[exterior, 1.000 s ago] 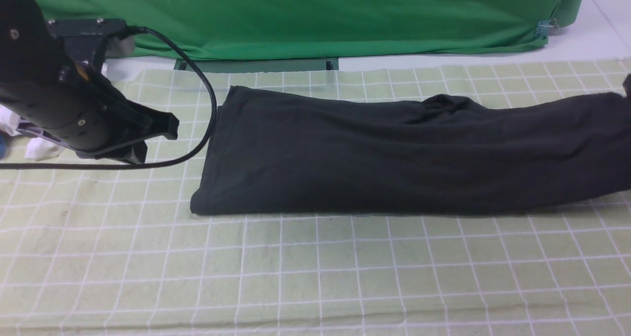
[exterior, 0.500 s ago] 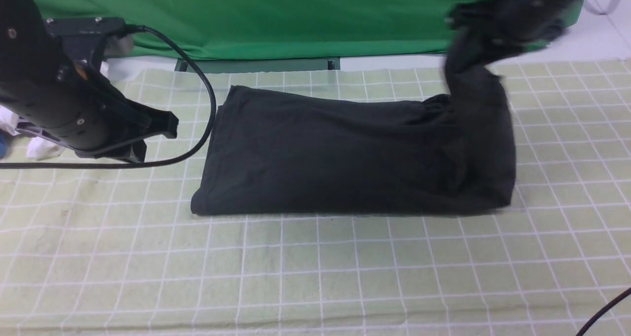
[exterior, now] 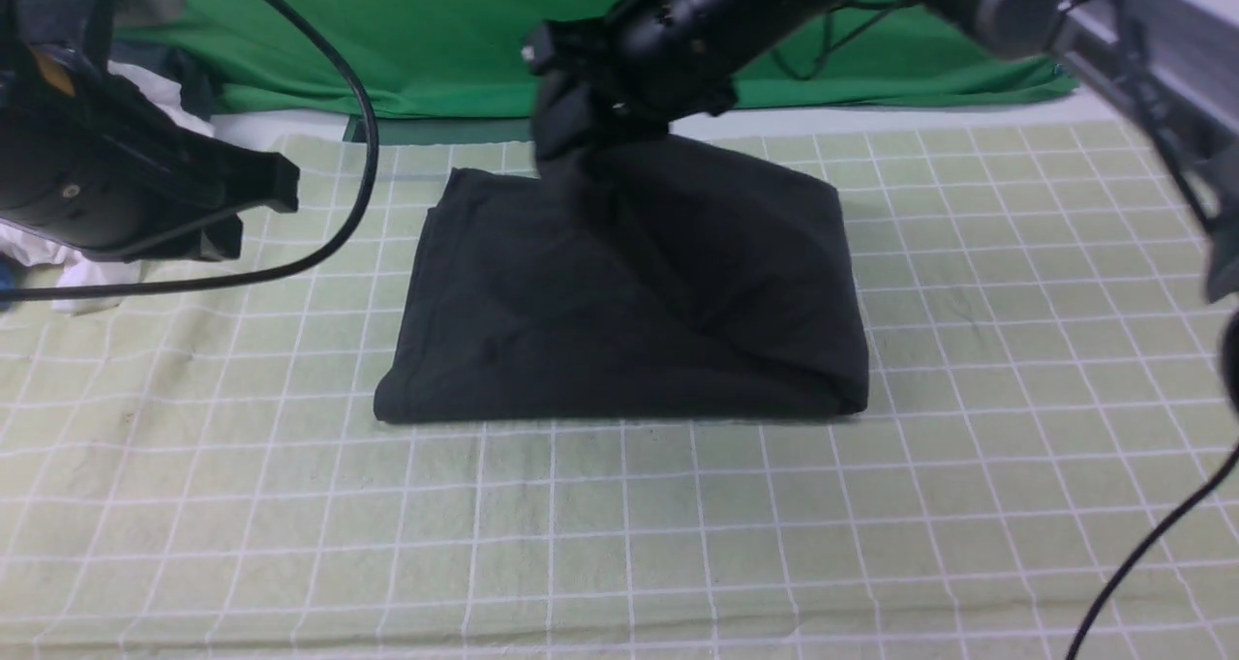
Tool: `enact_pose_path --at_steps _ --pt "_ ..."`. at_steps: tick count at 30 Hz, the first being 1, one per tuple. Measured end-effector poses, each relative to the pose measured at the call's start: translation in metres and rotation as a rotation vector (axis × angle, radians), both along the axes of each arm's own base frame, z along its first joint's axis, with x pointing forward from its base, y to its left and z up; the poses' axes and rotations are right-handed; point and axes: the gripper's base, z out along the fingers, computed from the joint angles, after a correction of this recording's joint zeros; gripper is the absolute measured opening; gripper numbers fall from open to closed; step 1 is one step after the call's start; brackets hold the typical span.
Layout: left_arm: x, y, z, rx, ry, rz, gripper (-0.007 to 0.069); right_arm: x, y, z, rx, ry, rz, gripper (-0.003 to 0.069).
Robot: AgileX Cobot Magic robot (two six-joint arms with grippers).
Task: Fold a long-sleeved shirt over a green coffee tablecloth.
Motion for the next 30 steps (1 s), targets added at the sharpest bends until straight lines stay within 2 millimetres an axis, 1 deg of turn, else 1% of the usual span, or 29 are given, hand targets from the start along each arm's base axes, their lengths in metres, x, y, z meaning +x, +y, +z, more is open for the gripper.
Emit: enact_pose_path --at_steps 2,3,5,9,10,12,13,16,17,18,20,21,22,24,25,27,28,29,30 --pt "-0.002 0.000 0.002 0.000 0.000 0.000 0.0011 0.002 0.021 -0.010 0.057 0.021 0.024 0.0073" --pt "-0.002 0.000 0.002 -0.001 0.000 0.001 0.0011 0.002 0.023 -0.011 0.066 0.022 0.027 0.0073" --pt "-0.004 0.000 0.003 -0.003 -0.002 0.005 0.0011 0.004 0.032 -0.023 0.072 0.036 0.033 0.0073" --pt "-0.004 0.000 0.003 -0.006 -0.002 0.009 0.0011 0.006 0.049 -0.056 0.057 0.074 0.039 0.0075" --pt "-0.004 0.000 0.003 -0.007 -0.001 0.011 0.0011 0.006 0.052 -0.062 0.057 0.077 0.035 0.0079" --pt "-0.004 0.001 0.003 -0.008 0.001 0.013 0.0011 0.009 0.058 -0.076 0.058 0.087 0.014 0.0112" --pt "-0.004 0.001 0.003 -0.009 0.002 0.014 0.0011 0.009 0.061 -0.081 0.063 0.086 0.002 0.0135" --pt "-0.004 0.001 0.003 -0.009 0.004 0.014 0.0011 0.011 0.067 -0.091 0.077 0.076 -0.028 0.0265" --pt "-0.004 0.001 0.003 -0.009 0.004 0.014 0.0011 0.011 0.068 -0.093 0.078 0.075 -0.030 0.0298" --pt "-0.004 0.001 0.003 -0.009 0.004 0.014 0.0011 0.012 0.069 -0.095 0.080 0.074 -0.034 0.0383" --pt "-0.004 0.001 0.003 -0.007 0.004 0.014 0.0011 0.011 0.069 -0.093 0.078 0.079 -0.022 0.0472" --pt "-0.004 0.001 0.003 -0.007 0.004 0.014 0.0011 0.010 0.069 -0.091 0.074 0.077 -0.004 0.0505" --pt "-0.004 0.001 0.003 -0.007 0.004 0.014 0.0011 0.009 0.068 -0.089 0.066 0.074 0.021 0.0519" --pt "-0.004 0.001 0.003 -0.006 0.005 0.014 0.0011 0.006 0.064 -0.076 0.039 0.050 0.092 0.0546" --pt "-0.004 0.001 0.003 -0.006 0.005 0.014 0.0011 0.006 0.063 -0.074 0.035 0.045 0.098 0.0546" --pt "-0.004 0.001 0.003 -0.010 0.005 0.020 0.0011 0.009 0.049 -0.054 -0.049 -0.025 0.149 0.0524" --pt "-0.004 0.001 0.003 -0.010 0.005 0.020 0.0011 0.009 0.047 -0.052 -0.063 -0.027 0.154 0.0518" --pt "-0.004 0.000 0.003 -0.020 0.000 0.021 0.0011 0.011 0.039 -0.044 -0.119 -0.065 0.159 0.0482" --pt "-0.003 0.000 0.003 -0.021 -0.007 0.021 0.0011 0.014 0.030 -0.034 -0.175 -0.115 0.149 0.0427"
